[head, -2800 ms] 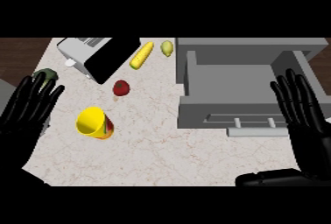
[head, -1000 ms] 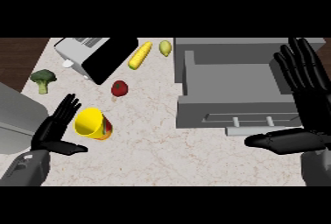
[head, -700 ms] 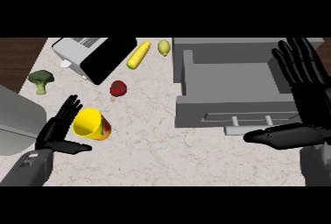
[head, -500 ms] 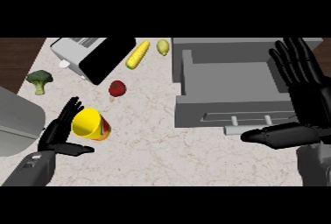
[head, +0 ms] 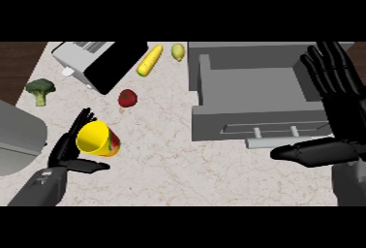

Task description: Pick up the cup, place it into the drawer and close the drawer

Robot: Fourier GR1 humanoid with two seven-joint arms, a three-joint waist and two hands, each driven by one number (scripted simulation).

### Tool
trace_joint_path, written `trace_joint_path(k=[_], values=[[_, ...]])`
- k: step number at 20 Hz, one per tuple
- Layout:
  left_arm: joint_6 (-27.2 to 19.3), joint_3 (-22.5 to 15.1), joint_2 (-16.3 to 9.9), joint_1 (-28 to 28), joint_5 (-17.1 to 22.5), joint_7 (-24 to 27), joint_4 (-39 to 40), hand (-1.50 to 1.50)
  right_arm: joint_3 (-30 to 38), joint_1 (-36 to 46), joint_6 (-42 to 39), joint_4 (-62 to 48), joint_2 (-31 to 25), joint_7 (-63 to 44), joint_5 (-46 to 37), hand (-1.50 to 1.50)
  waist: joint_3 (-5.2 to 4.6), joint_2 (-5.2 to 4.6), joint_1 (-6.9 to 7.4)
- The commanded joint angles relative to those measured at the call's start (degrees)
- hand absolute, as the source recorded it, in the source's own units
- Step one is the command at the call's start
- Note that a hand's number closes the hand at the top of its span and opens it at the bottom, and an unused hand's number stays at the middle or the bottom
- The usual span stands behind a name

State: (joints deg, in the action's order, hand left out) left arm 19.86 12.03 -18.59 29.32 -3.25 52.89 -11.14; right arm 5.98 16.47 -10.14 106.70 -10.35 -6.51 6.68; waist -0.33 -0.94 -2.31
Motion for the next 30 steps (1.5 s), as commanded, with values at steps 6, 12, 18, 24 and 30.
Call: trace_joint_path(k=[6, 12, 18, 24, 30], values=[[3.49, -1.04, 3.61, 1.93, -1.42, 5.82, 1.52, -1.5, 0.54, 1.68, -0.41, -2.94, -0.62, 0.52, -0.28, -1.5, -0.04, -0.31, -0.06], [15.22, -0.15, 3.13, 3.41, 0.79, 3.59, 1.2, 1.5, 0.26, 0.23, -0.32, -1.21, -0.21, 0.22, -0.07, -1.5, -0.03, -0.12, 0.04], [-4.75, -0.27, 5.33, 1.25, -1.19, 13.74, -3.67, 1.5, 1.86, 1.33, -0.06, -1.2, -1.41, -1.0, 0.37, -1.5, -0.03, -0.14, -0.07], [-16.87, 6.54, 7.17, -1.31, 3.7, 17.2, -4.06, 1.5, 1.53, 1.4, -0.51, -1.94, -1.42, -1.11, 0.48, -1.5, -0.01, -0.04, 0.79], [-13.05, 9.63, 12.26, 1.99, 8.03, 17.74, -7.75, 1.5, 2.29, -1.57, -0.67, 3.3, -1.96, -3.66, 2.07, -1.5, 0.16, 0.74, 0.86]])
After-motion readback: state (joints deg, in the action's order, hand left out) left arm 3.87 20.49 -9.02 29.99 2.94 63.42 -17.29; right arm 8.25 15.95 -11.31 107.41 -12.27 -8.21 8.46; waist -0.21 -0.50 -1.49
